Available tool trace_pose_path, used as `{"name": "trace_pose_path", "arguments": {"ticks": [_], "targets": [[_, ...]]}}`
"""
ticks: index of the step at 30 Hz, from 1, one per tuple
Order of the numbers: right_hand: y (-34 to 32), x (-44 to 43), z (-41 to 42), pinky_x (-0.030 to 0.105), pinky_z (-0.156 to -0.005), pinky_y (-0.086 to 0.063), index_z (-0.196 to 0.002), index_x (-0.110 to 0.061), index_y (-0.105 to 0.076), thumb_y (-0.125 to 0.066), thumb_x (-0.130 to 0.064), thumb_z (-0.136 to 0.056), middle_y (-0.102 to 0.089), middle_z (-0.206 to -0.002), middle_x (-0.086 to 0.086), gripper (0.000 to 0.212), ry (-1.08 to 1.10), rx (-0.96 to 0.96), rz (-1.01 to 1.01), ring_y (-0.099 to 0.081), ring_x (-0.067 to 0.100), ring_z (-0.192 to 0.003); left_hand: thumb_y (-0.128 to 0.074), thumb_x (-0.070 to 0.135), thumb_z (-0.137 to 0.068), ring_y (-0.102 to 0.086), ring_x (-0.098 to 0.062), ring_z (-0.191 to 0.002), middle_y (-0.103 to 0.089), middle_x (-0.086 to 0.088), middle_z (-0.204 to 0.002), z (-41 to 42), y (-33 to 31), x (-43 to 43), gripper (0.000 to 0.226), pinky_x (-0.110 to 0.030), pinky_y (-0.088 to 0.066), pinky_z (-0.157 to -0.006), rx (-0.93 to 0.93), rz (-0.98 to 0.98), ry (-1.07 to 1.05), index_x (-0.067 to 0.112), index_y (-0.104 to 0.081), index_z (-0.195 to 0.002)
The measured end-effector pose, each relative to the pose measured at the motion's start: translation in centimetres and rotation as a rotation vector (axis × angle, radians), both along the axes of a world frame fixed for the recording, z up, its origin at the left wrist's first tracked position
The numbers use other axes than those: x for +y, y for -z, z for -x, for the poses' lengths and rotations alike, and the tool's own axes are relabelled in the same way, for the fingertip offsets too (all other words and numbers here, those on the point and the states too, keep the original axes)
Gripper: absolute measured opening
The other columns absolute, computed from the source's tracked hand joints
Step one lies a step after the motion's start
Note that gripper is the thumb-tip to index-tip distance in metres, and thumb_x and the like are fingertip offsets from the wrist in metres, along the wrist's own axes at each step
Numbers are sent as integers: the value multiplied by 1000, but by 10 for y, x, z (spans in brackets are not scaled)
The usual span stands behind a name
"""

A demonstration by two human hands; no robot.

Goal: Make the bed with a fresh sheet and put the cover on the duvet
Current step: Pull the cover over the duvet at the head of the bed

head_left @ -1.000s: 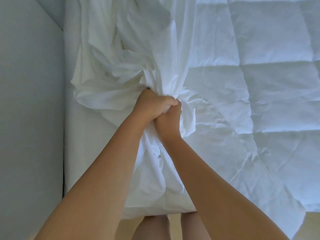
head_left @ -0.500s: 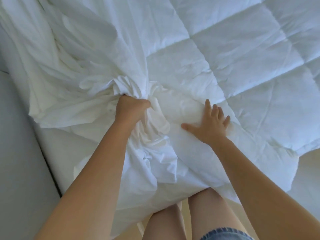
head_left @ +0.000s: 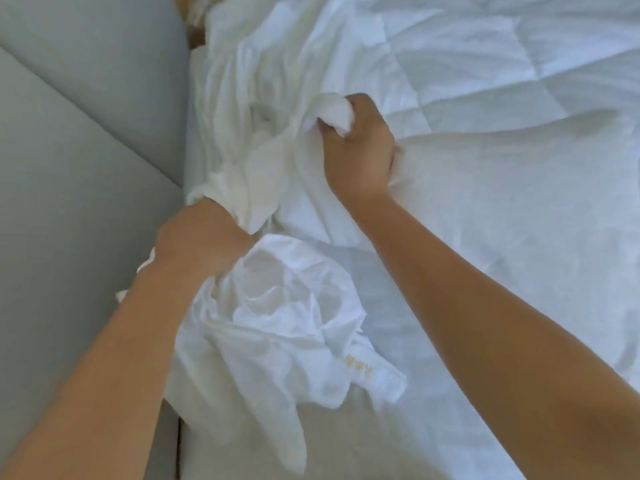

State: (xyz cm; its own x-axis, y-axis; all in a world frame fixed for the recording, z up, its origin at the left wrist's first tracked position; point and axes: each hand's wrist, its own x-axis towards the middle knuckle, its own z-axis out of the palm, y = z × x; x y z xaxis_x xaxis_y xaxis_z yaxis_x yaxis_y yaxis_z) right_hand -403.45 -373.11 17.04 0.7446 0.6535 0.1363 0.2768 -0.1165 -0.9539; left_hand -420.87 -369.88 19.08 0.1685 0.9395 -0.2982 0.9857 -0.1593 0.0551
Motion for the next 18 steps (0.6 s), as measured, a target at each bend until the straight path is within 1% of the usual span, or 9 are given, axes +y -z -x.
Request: {"name": "trace_pose_path", "arguments": {"ticks": [2, 4, 6, 9, 11, 13, 14, 16, 18], "targets": [[-26, 32, 3, 3, -60, -37, -93, -14, -56, -59, -15, -88, -48, -66, -19, 6, 6, 40, -99, -50, -4, -62, -64, 50, -77, -57, -25, -74, -61, -1, -85, 17, -32, 20, 37, -29, -41, -62, -3, -80, -24, 16, -56, -90], [-28, 54, 13, 0, -59, -35, -90, -18, -52, -63, -16, -86, -50, -66, -20, 12, 22, 85, -174, -51, -10, -60, -64, 33, -73, -51, -18, -60, -59, -2, -74, 25, -44, 34, 20, -25, -32, -50, -45, -140, -35, 17, -56, -80], [0, 62, 34, 0, -59, -34, -98, -16, -54, -68, -18, -83, -52, -69, -20, 20, -1, 93, -132, -51, -9, -61, -66, 23, -70, -47, -15, -58, -54, 0, -69, 18, -31, 34, 17, -25, -30, -50, -62, -103, -3, 15, -52, -77], [75, 45, 65, 14, -75, -38, -122, -10, -50, -63, -15, -86, -62, -94, 0, 39, -178, 44, 243, -58, 16, -86, -67, 21, -74, -52, -15, -67, -52, 5, -73, 5, 40, 14, 20, -26, -37, -56, -51, 151, 86, 14, -53, -86], [124, 19, 69, 27, -89, -37, -134, -8, -39, -55, -12, -88, -59, -117, 9, 48, -398, -126, 545, -54, 26, -110, -66, 25, -76, -59, -21, -76, -59, 2, -79, 7, 96, -6, 24, -26, -40, -60, -54, 287, 19, 10, -60, -93], [158, -12, 66, 35, -106, -27, -147, -7, -18, -52, -18, -89, -45, -139, 9, 68, -624, -318, 765, -40, 27, -130, -69, 29, -73, -63, -25, -85, -64, -1, -85, 14, 143, -23, 28, -27, -44, -65, -145, 350, -123, 12, -62, -95], [166, -27, 64, 41, -113, -17, -150, -10, -7, -51, -22, -90, -34, -148, 6, 75, -695, -387, 833, -29, 25, -138, -71, 28, -71, -64, -24, -82, -64, 0, -82, 16, 160, -32, 26, -26, -45, -64, -220, 369, -195, 15, -63, -91], [168, -55, 58, 50, -115, 3, -151, -17, 2, -49, -27, -91, -13, -157, 4, 79, -729, -503, 912, -7, 23, -145, -70, 23, -67, -59, -15, -66, -61, 4, -73, 14, 181, -44, 17, -25, -45, -56, -351, 387, -288, 23, -59, -80], [161, -87, 51, 56, -113, 5, -150, -22, 6, -48, -37, -91, -1, -159, 5, 82, -659, -621, 1002, 2, 28, -145, -69, 21, -65, -58, -13, -64, -60, 3, -72, 11, 187, -49, 19, -28, -49, -58, -449, 403, -334, 26, -53, -74]]}}
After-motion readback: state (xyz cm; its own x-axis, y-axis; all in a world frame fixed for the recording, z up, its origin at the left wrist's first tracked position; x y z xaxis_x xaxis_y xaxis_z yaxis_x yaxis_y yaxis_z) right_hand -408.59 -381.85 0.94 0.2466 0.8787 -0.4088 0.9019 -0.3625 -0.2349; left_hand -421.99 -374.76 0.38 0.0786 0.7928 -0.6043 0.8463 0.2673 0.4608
